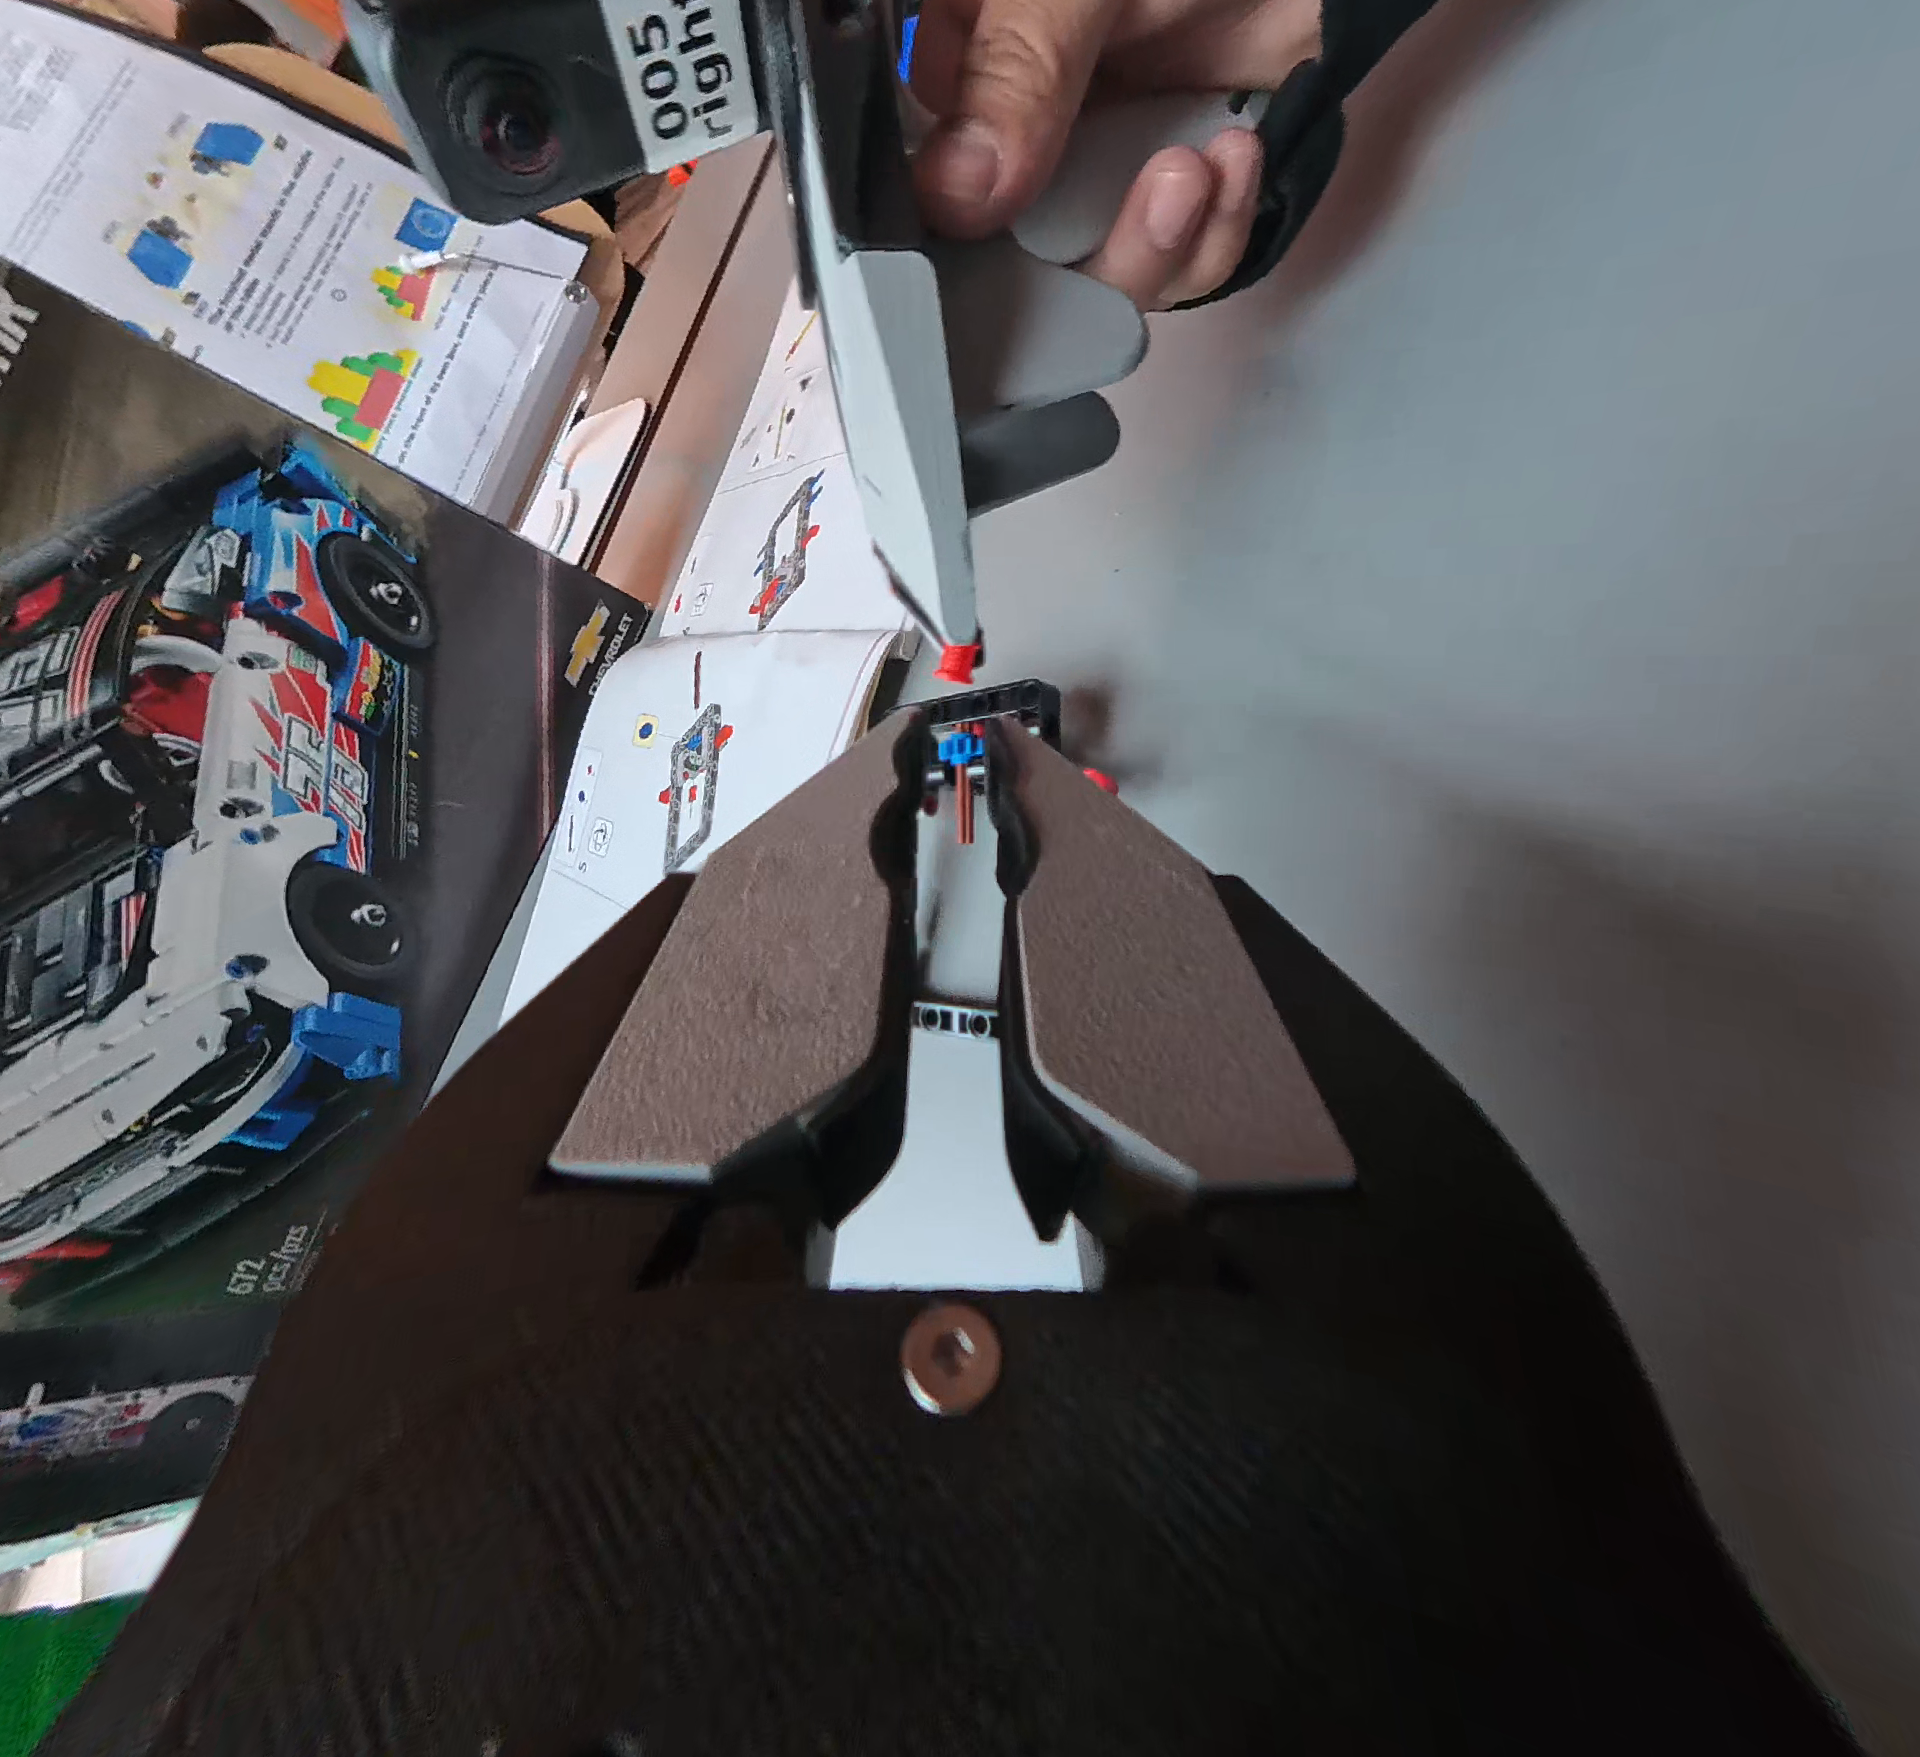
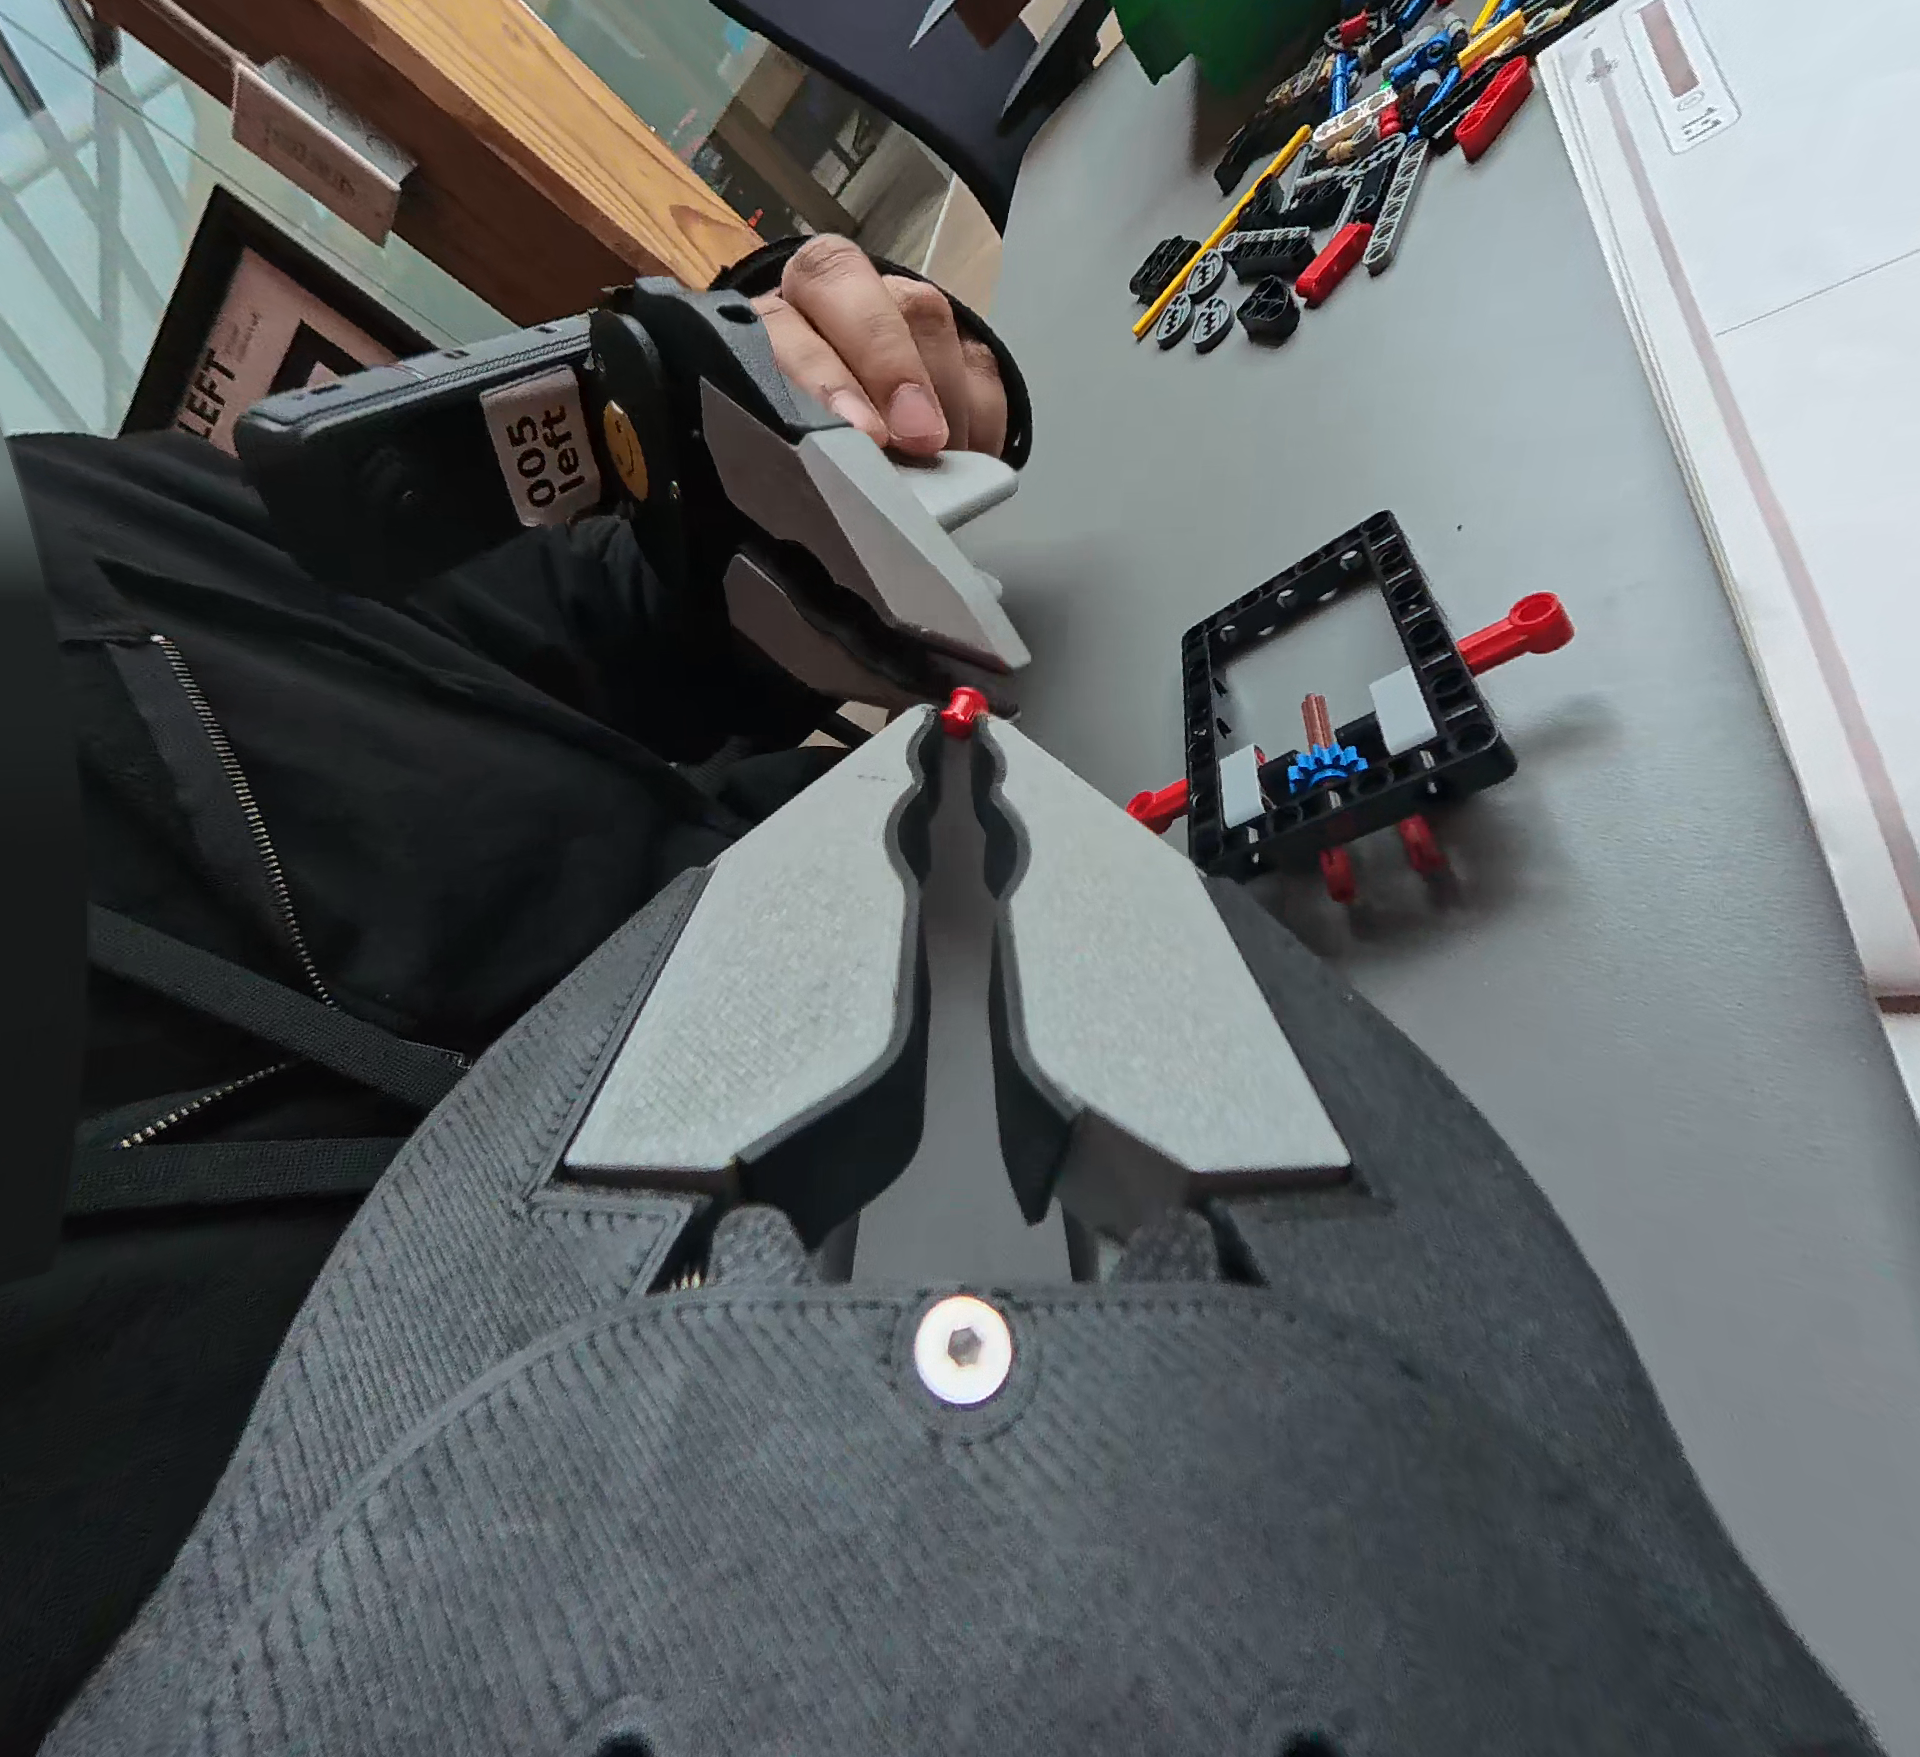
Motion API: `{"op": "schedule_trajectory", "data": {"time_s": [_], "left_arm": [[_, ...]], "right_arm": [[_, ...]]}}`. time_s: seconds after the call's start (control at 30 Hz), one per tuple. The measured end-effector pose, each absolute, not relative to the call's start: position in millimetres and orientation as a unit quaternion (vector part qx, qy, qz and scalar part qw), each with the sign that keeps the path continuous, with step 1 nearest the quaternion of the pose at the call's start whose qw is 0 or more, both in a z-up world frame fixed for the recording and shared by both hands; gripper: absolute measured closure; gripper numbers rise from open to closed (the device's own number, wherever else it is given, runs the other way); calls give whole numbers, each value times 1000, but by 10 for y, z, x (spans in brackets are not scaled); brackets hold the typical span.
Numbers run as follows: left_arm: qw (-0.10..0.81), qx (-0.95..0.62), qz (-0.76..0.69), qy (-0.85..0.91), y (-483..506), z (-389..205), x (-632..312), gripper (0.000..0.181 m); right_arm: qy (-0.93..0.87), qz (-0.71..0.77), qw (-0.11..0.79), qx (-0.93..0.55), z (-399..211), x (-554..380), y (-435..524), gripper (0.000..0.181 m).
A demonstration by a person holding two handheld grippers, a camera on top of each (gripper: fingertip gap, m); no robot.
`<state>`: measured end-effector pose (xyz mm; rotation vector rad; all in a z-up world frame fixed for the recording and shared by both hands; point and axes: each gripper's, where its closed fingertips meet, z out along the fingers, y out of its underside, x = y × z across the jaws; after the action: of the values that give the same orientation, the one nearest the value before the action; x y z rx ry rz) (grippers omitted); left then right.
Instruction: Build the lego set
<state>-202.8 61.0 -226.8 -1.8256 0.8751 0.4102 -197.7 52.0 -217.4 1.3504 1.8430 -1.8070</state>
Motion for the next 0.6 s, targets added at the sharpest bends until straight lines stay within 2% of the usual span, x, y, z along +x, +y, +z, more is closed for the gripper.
{"op": "schedule_trajectory", "data": {"time_s": [0.1,0.2,0.6], "left_arm": [[521,-757,160,360,614,-2225,-1991,169],[517,-754,162,371,625,-2236,-1957,176],[520,-755,153,368,632,-2268,-1926,173]], "right_arm": [[628,-616,120,461,-2186,-1974,510,179],[628,-616,125,459,-2185,-1964,494,179],[617,-614,149,469,-2214,-1949,503,179]]}}
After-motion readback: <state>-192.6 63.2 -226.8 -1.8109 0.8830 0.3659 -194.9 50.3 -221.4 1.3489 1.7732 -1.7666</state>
